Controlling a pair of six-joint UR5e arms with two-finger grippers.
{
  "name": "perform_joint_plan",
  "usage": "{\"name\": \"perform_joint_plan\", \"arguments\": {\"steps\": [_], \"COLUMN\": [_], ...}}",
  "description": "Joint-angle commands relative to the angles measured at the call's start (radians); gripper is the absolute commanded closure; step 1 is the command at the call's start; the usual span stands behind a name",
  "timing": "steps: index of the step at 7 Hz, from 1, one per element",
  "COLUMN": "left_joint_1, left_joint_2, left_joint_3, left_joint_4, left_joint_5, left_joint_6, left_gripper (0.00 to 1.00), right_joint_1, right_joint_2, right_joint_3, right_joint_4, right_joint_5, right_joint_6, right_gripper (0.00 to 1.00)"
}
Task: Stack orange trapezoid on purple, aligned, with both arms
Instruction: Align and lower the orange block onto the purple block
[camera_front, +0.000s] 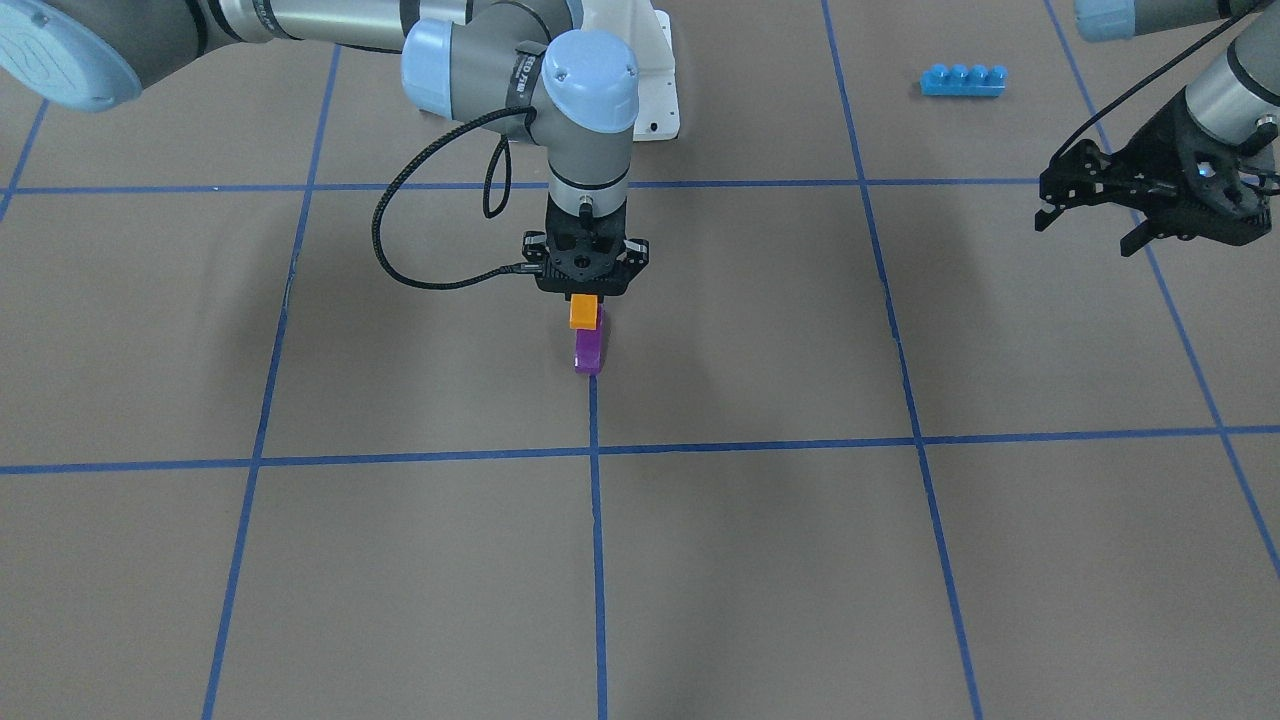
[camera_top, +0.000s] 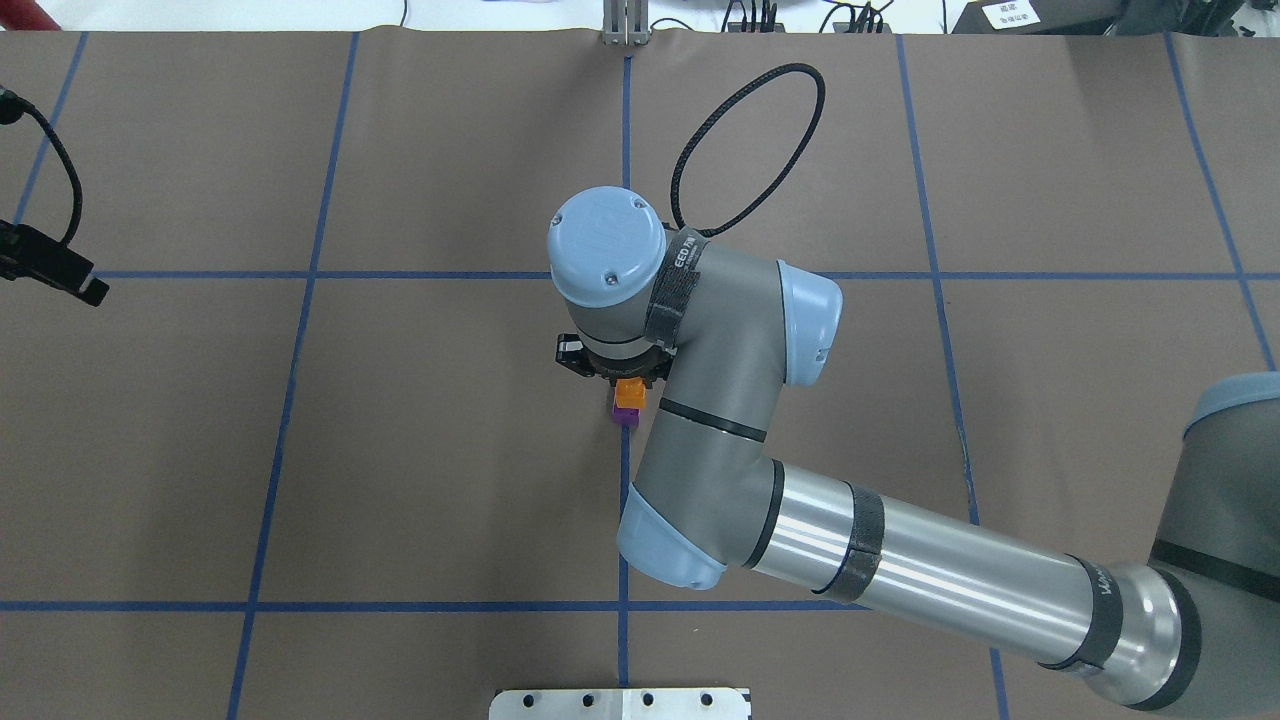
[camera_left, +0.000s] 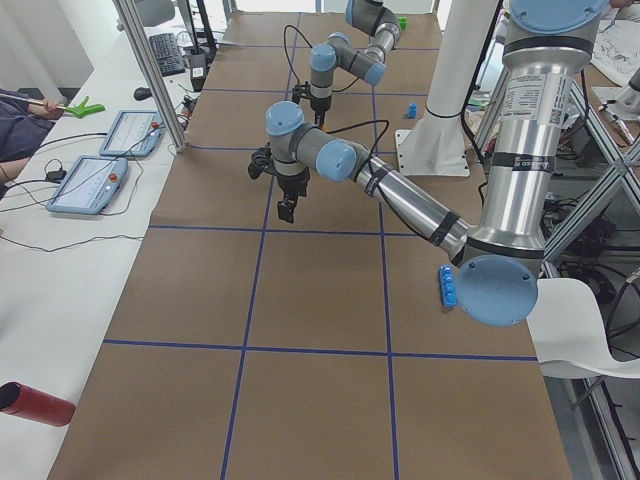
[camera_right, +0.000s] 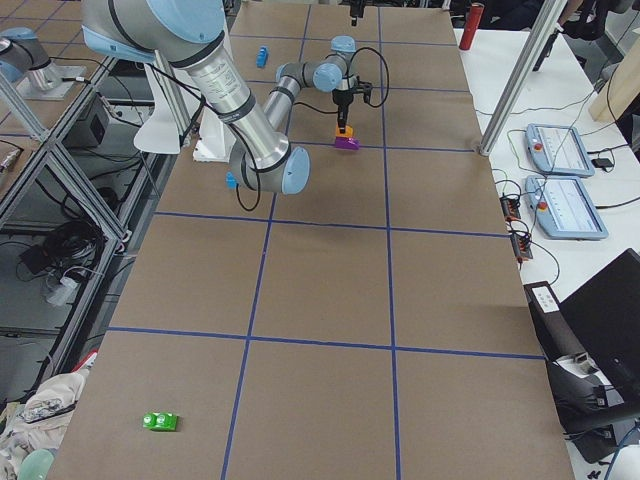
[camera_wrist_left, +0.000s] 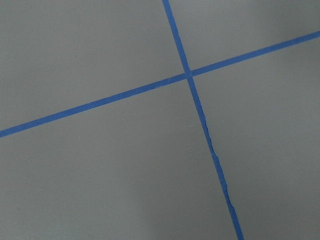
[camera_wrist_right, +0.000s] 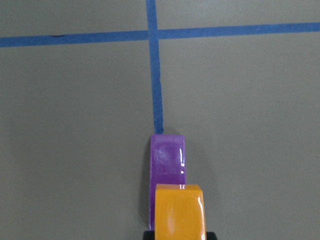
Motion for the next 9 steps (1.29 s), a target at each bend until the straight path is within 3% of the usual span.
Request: {"name": "perform_joint_plan", "arguments": {"steps": [1, 9], "left_joint_1": [0.0, 0.002], "left_joint_2": [0.0, 0.0], "left_joint_3": [0.0, 0.0], "left_joint_4": [-0.002, 0.0], "left_joint_5": [-0.001, -0.001], "left_joint_6": [0.0, 0.0], "left_gripper": [0.0, 0.0], "right_joint_1": [0.0, -0.015], "right_joint_2": [0.0, -0.009], "right_joint_3": [0.0, -0.019], "right_joint_4": [0.001, 0.034], "right_joint_5": [0.0, -0.037], "right_joint_6": [0.0, -0.002], "right_gripper": [1.0, 1.0]}}
